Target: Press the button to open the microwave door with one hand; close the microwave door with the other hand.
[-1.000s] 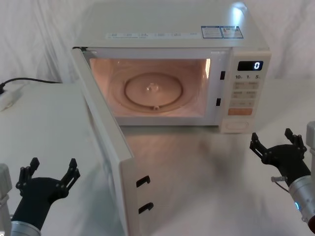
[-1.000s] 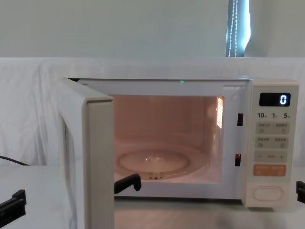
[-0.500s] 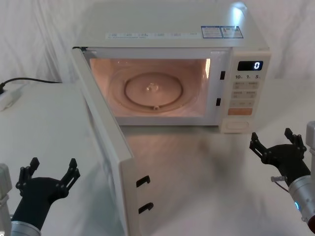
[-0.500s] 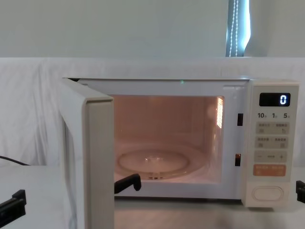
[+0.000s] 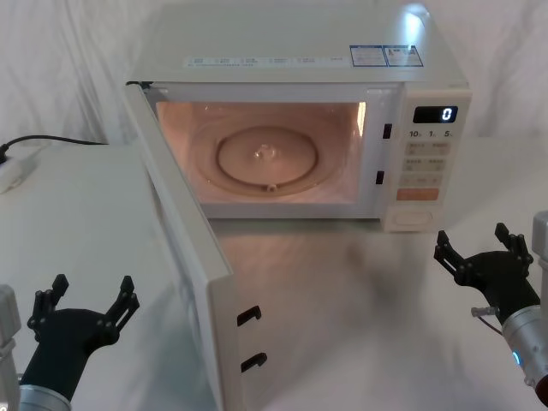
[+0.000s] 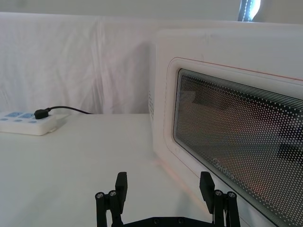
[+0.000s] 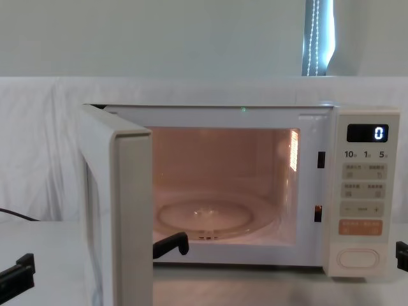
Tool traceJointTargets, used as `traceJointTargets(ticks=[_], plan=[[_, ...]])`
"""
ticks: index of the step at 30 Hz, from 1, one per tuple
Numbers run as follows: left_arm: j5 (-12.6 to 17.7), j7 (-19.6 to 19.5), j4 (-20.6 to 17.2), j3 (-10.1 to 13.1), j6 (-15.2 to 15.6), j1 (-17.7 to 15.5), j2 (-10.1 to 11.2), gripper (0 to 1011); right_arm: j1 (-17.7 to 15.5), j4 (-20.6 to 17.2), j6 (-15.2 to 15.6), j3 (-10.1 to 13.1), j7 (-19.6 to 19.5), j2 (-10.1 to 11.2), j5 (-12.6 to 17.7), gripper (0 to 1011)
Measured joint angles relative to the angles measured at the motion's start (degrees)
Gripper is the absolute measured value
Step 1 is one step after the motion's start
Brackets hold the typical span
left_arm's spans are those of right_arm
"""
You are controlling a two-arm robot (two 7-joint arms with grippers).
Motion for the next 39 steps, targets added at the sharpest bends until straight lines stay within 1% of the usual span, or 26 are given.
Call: traceJointTargets(ticks=[39], plan=[[0.0,0.0,0.0,0.0,0.0,0.0,0.0,1001,0.0,0.0,0.0,0.0,0.1,0.0,0.0,1002]])
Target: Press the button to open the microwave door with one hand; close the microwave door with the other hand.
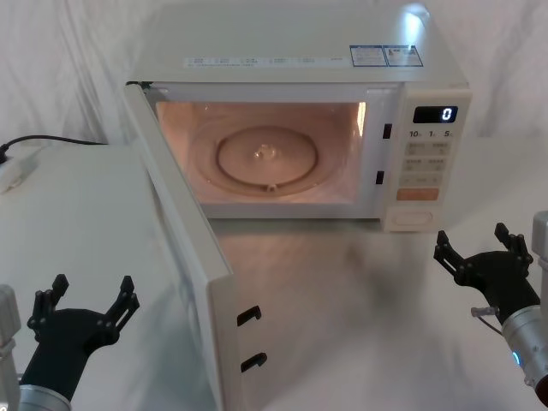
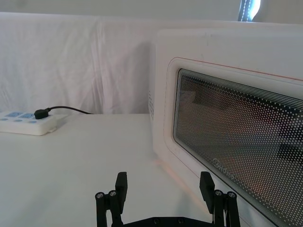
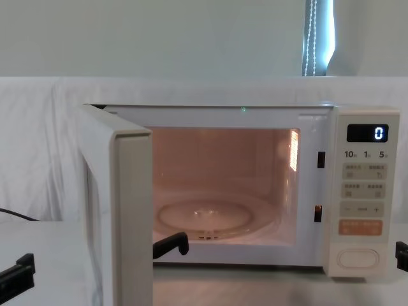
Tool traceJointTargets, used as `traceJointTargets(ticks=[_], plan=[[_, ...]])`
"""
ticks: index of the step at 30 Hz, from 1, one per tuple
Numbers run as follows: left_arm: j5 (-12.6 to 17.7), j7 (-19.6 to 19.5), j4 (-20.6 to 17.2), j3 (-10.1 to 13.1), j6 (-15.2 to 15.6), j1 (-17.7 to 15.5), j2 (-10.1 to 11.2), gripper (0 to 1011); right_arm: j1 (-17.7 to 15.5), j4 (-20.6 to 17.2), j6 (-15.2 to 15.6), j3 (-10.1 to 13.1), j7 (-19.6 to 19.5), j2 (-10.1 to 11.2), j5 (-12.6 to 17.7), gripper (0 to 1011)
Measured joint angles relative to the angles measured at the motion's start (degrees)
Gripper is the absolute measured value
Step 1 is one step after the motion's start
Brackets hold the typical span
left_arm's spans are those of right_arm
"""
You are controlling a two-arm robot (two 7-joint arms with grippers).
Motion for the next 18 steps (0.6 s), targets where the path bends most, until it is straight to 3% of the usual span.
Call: traceJointTargets(ticks=[9,18], plan=[[0.0,0.0,0.0,0.0,0.0,0.0,0.0,1001,0.0,0.0,0.0,0.0,0.0,0.0,0.0,1002],[0.0,0.0,0.0,0.0,0.0,0.0,0.0,813,0.0,0.0,0.0,0.0,0.0,0.0,0.0,1002]])
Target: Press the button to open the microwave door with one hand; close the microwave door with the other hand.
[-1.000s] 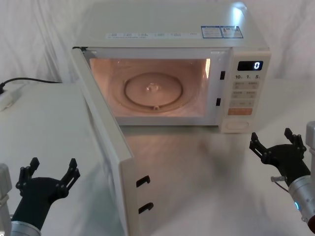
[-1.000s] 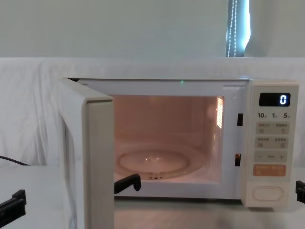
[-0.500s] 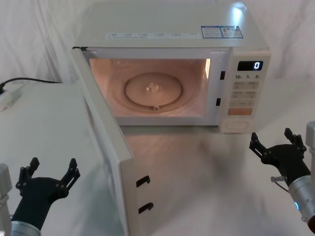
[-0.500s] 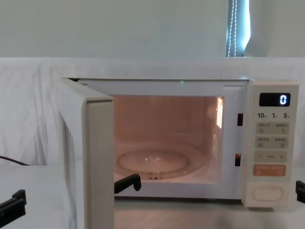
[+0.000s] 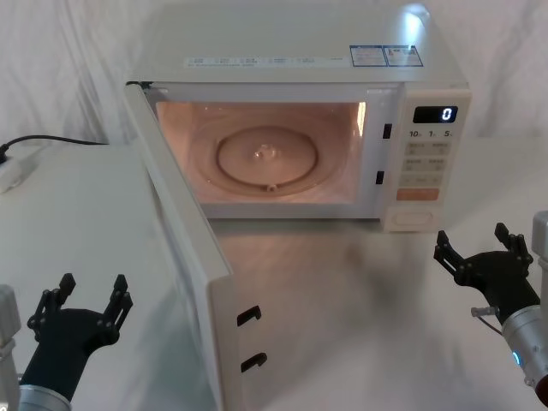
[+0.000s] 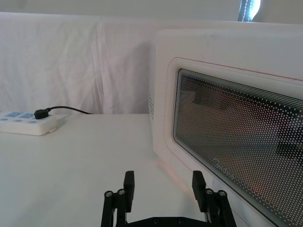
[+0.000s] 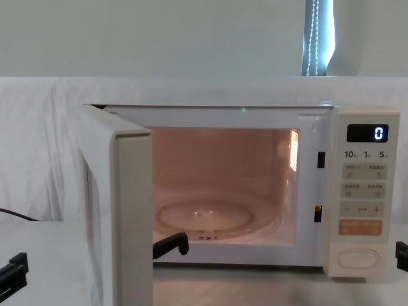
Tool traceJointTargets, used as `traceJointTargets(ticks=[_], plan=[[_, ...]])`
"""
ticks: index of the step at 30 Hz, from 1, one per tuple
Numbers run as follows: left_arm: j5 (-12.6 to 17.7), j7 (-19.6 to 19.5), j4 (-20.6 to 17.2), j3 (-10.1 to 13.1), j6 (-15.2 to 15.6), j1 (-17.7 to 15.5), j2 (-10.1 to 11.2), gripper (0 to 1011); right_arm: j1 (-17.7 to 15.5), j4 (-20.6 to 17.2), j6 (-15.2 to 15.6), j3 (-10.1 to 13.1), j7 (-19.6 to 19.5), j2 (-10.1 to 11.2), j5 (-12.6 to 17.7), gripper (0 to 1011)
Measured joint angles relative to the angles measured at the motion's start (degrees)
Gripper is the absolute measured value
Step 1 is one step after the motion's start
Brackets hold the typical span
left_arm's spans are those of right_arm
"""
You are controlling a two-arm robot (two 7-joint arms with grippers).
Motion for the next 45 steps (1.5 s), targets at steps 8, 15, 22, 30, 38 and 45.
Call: traceJointTargets(ticks=[8,15,22,30,38,45], plan=[[-0.2,-0.9,-0.1,-0.3,0.1,-0.1,0.1,550,0.0,0.0,0.0,0.0,0.0,0.0,0.0,1002],[-2.3,-4.6,-1.0,-1.6,1.1,-0.2,0.0,341,0.0,0.0,0.0,0.0,0.0,0.0,0.0,1002],[-6.0,-8.1,-1.6,-2.9,3.0,-0.6,0.0,100,0.0,0.0,0.0,0.0,0.0,0.0,0.0,1002],[-11.3,-11.4,-1.9,-3.3,5.2,-1.1,1.4,0,0.0,0.0,0.0,0.0,0.0,0.0,0.0,1002],[-15.2,-13.4,-3.0,-3.0,7.6,-2.5,3.7,0,0.0,0.0,0.0,0.0,0.0,0.0,0.0,1002],[-17.8,-14.7,-4.6,-2.4,9.8,-3.7,5.8,0,0.0,0.0,0.0,0.0,0.0,0.0,0.0,1002]])
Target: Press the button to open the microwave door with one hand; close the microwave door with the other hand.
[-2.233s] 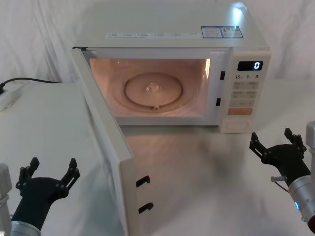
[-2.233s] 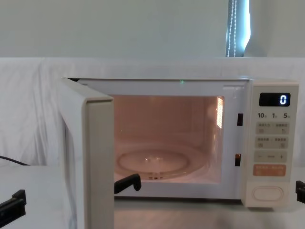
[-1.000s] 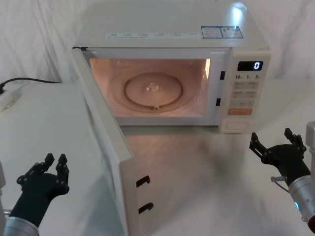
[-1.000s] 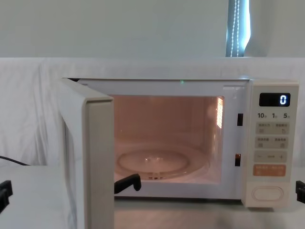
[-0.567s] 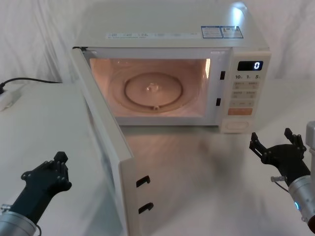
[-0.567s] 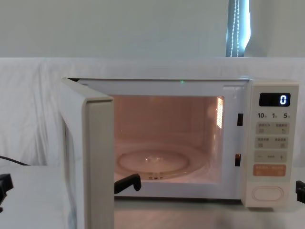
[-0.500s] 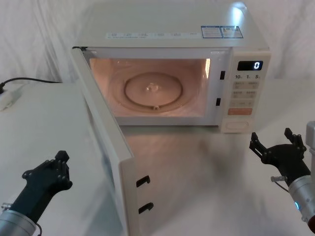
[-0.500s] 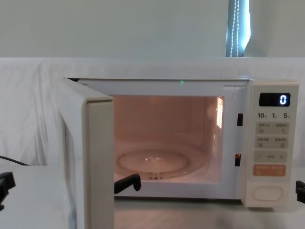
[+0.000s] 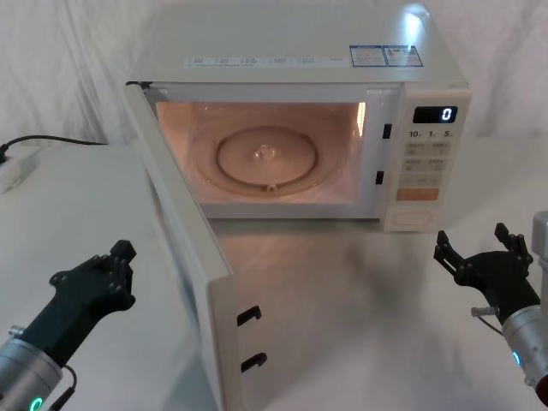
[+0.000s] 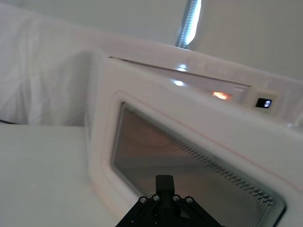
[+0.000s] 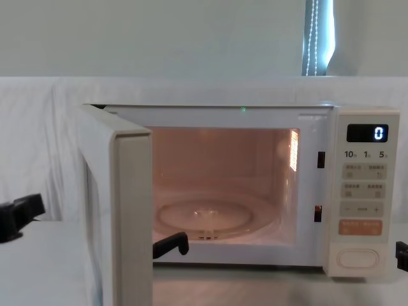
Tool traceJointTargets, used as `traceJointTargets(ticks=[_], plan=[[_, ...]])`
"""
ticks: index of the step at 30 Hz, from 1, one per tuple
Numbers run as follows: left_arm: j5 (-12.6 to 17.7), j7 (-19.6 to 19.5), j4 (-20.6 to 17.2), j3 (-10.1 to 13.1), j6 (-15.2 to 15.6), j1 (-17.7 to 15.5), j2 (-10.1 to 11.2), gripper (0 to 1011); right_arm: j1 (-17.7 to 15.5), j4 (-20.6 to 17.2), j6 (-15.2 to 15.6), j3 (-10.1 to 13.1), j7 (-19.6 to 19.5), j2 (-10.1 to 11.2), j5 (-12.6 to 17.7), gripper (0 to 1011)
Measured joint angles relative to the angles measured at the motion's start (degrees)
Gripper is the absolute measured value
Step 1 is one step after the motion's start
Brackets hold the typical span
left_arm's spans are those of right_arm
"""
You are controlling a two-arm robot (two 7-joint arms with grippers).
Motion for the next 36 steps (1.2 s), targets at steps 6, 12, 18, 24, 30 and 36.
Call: traceJointTargets(ticks=[6,12,18,24,30,36], plan=[[-1.5,-0.9,-1.1,0.7,1.4,-1.3,1.8,0,0.0,0.0,0.0,0.0,0.0,0.0,0.0,1002],[-2.6,-1.2,-1.9,1.6,2.2,-2.6,3.2,0,0.0,0.0,0.0,0.0,0.0,0.0,0.0,1002],[-3.3,-1.1,-1.9,2.7,2.5,-3.8,4.1,0,0.0,0.0,0.0,0.0,0.0,0.0,0.0,1002],[-3.6,-1.0,-0.9,4.1,2.5,-5.4,4.7,0,0.0,0.0,0.0,0.0,0.0,0.0,0.0,1002],[-3.6,-0.9,0.4,6.2,2.2,-7.8,5.1,0,0.0,0.0,0.0,0.0,0.0,0.0,0.0,1002],[-3.6,-0.7,2.0,8.4,1.7,-10.5,5.1,0,0.0,0.0,0.0,0.0,0.0,0.0,0.0,1002]])
